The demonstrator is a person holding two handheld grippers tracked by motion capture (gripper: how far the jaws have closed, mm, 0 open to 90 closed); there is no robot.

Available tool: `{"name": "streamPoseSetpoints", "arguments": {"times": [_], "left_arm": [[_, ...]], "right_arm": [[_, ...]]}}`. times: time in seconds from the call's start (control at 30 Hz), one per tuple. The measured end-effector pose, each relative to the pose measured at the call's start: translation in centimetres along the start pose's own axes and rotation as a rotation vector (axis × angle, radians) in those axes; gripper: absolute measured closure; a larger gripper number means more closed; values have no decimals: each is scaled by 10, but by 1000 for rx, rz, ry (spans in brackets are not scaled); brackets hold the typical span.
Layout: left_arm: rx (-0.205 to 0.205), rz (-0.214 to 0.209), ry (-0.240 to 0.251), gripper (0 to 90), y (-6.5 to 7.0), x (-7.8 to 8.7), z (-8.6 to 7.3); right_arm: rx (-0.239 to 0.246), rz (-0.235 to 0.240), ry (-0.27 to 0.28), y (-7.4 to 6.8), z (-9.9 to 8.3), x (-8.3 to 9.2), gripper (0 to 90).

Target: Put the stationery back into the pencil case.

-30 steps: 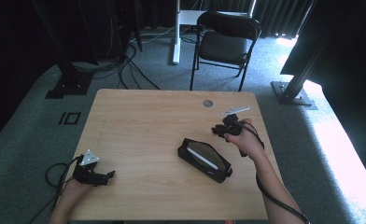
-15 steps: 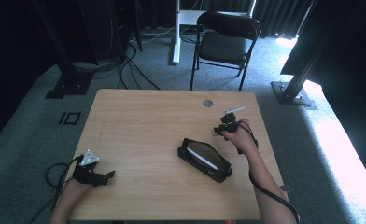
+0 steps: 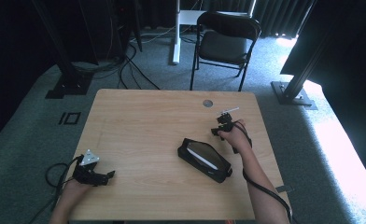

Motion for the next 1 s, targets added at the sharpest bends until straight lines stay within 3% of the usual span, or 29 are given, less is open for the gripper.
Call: {"name": "streamPoseSetpoints", "arguments": {"times": [0.43,0.57,0.77,1.0], "left_arm": [[0,0,0,21,0,0,0],[0,0,0,21,0,0,0],[0,0,0,21,0,0,0],[0,0,0,22,0,0,0]], "right_arm": [[35,-7,-35,-5,-4,-11,598],[56,-20,-38,-5,-5,-12,680],[59,-9,-49,-3,-6,-6,683],[67,16,-24,2,-3,13,684]]}}
Point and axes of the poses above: each handheld gripper's, and its own axes: x roughly backward along the jaws, z roughly out of its top, y roughly to its right, the point moved 7 cm from there along -x, roughly forward along the jaws, and after that the axes turned 11 degrees about -z, right-handed, at the moved point
